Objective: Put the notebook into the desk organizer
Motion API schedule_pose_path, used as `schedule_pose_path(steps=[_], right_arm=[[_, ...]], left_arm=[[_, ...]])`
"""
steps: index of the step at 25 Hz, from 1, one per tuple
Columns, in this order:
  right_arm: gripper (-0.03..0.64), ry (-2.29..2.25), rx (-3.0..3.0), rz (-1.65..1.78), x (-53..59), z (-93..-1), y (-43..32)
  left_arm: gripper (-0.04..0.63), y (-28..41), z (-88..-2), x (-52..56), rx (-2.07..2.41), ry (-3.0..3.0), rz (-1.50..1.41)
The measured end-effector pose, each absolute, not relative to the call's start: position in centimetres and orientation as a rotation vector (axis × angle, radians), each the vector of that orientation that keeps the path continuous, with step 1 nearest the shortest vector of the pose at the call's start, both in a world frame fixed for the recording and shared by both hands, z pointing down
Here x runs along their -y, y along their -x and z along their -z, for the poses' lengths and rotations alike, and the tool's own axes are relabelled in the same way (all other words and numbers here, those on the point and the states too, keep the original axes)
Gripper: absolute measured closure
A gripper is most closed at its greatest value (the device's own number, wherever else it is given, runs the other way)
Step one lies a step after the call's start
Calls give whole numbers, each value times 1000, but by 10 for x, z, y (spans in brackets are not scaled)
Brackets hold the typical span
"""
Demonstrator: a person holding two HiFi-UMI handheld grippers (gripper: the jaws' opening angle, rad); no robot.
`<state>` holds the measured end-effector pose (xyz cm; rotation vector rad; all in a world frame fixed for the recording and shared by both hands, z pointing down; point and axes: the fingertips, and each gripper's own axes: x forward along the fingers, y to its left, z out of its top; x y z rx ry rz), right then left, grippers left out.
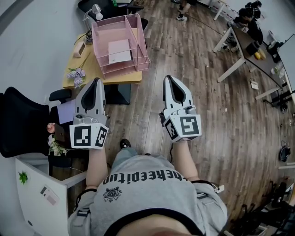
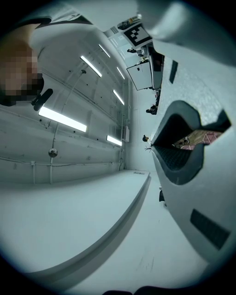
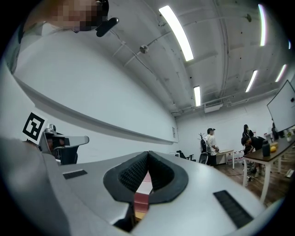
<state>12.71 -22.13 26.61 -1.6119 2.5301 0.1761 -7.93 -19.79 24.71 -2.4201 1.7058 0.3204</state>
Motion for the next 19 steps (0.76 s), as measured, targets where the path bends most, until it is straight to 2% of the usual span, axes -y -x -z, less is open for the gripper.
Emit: schedule_pose_path(steps=[19], right_arm=[[614,1627,-2536,-188,193,-264,-138]], left_arm=[[592,68,-245,173,-1700,2424,-372]])
